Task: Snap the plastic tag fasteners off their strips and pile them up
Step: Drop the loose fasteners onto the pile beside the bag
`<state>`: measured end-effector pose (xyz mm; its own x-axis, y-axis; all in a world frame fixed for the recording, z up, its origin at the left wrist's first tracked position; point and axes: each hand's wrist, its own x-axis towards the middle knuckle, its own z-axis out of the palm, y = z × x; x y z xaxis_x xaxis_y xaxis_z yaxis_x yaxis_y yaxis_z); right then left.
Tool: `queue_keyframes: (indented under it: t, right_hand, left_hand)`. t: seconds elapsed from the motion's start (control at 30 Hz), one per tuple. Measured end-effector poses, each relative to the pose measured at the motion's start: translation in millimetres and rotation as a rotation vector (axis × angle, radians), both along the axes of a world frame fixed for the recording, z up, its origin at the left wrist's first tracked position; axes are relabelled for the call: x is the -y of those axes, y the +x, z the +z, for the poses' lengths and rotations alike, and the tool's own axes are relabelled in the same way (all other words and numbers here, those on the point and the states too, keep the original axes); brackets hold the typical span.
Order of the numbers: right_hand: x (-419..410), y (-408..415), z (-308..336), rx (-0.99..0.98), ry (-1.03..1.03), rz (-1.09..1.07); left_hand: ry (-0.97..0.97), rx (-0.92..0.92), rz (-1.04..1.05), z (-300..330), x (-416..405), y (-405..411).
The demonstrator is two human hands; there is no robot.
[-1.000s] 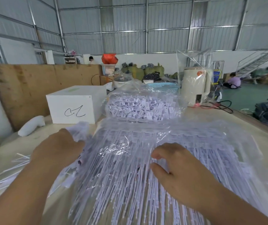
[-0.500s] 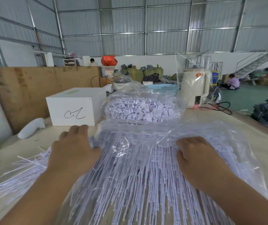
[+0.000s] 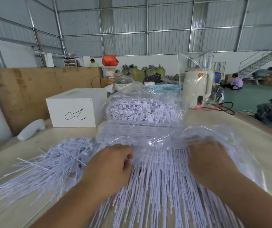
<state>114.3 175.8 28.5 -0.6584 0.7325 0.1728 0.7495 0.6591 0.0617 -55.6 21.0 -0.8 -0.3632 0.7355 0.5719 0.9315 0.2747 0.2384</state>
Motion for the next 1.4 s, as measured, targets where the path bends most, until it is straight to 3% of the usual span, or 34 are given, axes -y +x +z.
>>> queue_keyframes:
  t: [0.13,0.27,0.6,0.83,0.97,1.17,1.3,1.4]
  right_hand:
    - [-1.9,-1.8,-7.3,-0.083,-0.043,0.120]
    - [-17.8,-4.5,-17.3,-0.185,-0.017,0.116]
    - [9.9,-13.7,-20.6,0.013,-0.018,0.153]
    - [24.1,-4.4,-0.3,-0.145,0.014,0.200]
    - [10.6,2.1,0.3,-0.251,0.044,0.196]
    - [-1.8,2.7,1.5,-0.169,-0.047,0.100]
    - [-0.5,3.3,9.0,-0.171,0.061,0.046]
    - [6.6,5.5,14.6,-0.285,0.180,0.126]
  left_hand:
    - [0.045,-0.014,0.097,5.3,1.1,9.6]
    - [0.049,-0.073,-0.022,12.0,1.4,29.8]
    - [0.049,-0.138,-0.097,2.5,-8.8,40.1]
    - [-0.066,-0.158,0.008,-14.6,-16.0,37.3]
    - [0.091,-0.033,-0.052,-7.0,-14.1,36.5]
    - [0.265,-0.060,-0.067,6.9,-5.7,33.7]
    - [0.164,-0.013,-0.050,0.0,-5.4,27.9]
    - [0.056,0.025,-0.028,-5.9,-5.9,24.4]
